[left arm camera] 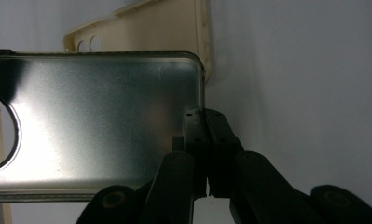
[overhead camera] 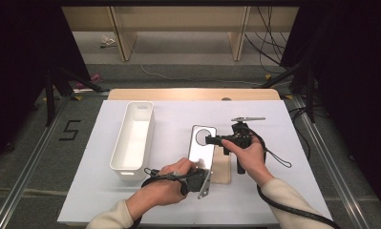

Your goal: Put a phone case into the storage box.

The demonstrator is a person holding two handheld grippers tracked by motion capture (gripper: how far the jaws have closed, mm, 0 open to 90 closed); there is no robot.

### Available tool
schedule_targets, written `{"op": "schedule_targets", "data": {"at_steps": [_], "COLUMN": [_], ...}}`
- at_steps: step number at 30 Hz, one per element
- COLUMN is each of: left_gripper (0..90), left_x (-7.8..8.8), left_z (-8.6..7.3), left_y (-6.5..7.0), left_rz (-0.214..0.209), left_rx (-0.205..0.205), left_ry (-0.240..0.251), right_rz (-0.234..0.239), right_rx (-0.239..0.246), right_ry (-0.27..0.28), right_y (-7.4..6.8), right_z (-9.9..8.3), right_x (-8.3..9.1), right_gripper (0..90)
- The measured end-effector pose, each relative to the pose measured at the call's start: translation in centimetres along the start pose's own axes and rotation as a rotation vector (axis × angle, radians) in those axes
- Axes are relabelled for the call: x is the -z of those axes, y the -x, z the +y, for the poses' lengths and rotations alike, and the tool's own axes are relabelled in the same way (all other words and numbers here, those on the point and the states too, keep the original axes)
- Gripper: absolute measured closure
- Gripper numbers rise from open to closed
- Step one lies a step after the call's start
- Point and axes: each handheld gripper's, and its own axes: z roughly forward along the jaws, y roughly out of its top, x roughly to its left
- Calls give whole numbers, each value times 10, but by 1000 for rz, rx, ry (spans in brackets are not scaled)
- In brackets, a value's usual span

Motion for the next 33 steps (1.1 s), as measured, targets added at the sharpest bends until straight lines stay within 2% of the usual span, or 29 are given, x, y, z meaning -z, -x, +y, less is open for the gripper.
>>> {"op": "schedule_targets", "data": {"at_steps": [2,3,4,5,6,8,9,10,11,12,14,15,16,17,18,19,22,24,28,33], "left_gripper": [869,868,857,844,823,781,756,724,685,638,551,513,466,426,395,368,323,278,248,269], "left_x": [-1,0,0,1,4,11,11,18,18,25,33,33,36,40,41,41,42,41,39,39], "left_z": [-1,-1,-1,-2,-2,-3,-3,-5,-5,-7,-11,-11,-14,-20,-23,-23,-33,-38,-47,-54], "left_y": [0,-1,-1,-1,-3,-7,-7,-11,-11,-16,-22,-22,-25,-30,-32,-32,-38,-41,-45,-50], "left_rz": [4,6,6,14,14,20,20,27,27,42,52,52,53,80,97,97,126,145,164,177], "left_rx": [9,12,12,11,33,64,64,120,120,202,272,272,315,418,476,476,597,658,762,886], "left_ry": [0,-3,-3,5,29,71,71,129,129,188,224,224,244,286,314,314,350,368,415,483], "right_rz": [44,41,10,6,28,30,35,33,28,25,16,15,10,3,0,0,-10,-17,-17,-13], "right_rx": [-47,-47,-13,-3,-25,-24,-30,-26,-19,-9,7,19,25,36,45,45,63,84,116,133], "right_ry": [24,30,29,37,50,63,72,80,85,91,104,109,114,119,118,118,117,113,108,104], "right_y": [-3,-5,-8,-9,-9,-10,-10,-10,-10,-10,-11,-11,-12,-12,-13,-13,-14,-15,-16,-18], "right_z": [1,3,4,6,7,9,10,11,12,13,14,15,16,16,16,16,15,14,12,11], "right_x": [4,7,9,11,14,19,22,24,27,29,33,34,35,36,36,36,36,35,34,34], "right_gripper": [818,819,821,821,821,821,821,821,821,821,820,820,820,820,820,820,820,819,819,819]}}
